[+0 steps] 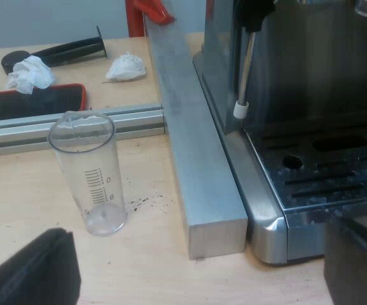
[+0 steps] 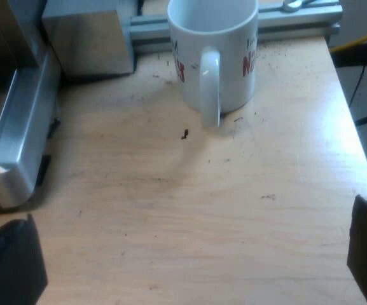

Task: Place mug into machine

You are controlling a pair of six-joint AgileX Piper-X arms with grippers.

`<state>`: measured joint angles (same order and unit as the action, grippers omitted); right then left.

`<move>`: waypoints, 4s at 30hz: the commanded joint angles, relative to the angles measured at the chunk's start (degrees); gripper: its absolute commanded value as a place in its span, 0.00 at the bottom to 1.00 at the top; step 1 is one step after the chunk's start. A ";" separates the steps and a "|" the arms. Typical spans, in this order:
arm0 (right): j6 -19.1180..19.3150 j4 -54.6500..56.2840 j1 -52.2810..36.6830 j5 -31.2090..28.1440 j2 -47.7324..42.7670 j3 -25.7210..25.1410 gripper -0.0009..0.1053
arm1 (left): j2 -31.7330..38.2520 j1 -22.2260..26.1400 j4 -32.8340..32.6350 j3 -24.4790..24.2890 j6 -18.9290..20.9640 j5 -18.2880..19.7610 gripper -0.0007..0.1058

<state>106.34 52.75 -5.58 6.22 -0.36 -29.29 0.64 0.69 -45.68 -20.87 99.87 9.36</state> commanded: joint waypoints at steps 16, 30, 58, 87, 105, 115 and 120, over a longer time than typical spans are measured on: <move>-4.08 -2.74 -0.08 0.39 -2.46 -0.20 1.00 | 7.89 -0.02 1.41 -0.12 1.59 0.91 0.75; -3.51 7.56 0.39 0.47 9.39 -11.13 0.99 | -0.23 -5.00 -3.49 -11.76 4.04 7.38 0.84; -2.84 -27.46 10.59 -6.22 24.13 6.99 0.99 | -17.85 -23.68 10.30 -3.21 0.60 22.69 0.84; -1.10 -94.33 10.49 -16.33 65.46 22.69 0.99 | -31.89 -23.68 22.38 3.91 -5.04 22.21 0.84; -1.10 -98.41 10.49 -16.73 90.52 4.53 0.99 | -32.29 -23.68 22.38 3.91 -5.04 22.21 0.84; -3.22 -96.90 10.35 -23.66 93.67 0.03 0.57 | -32.29 -23.68 22.38 3.91 -5.04 22.21 0.84; -4.25 -94.78 9.29 -23.45 94.00 0.04 0.30 | -32.29 -23.68 22.38 3.91 -5.04 22.21 0.84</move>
<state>102.18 -42.56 4.14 -16.59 93.36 -29.05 -31.75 -22.67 -23.86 -16.77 95.19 31.42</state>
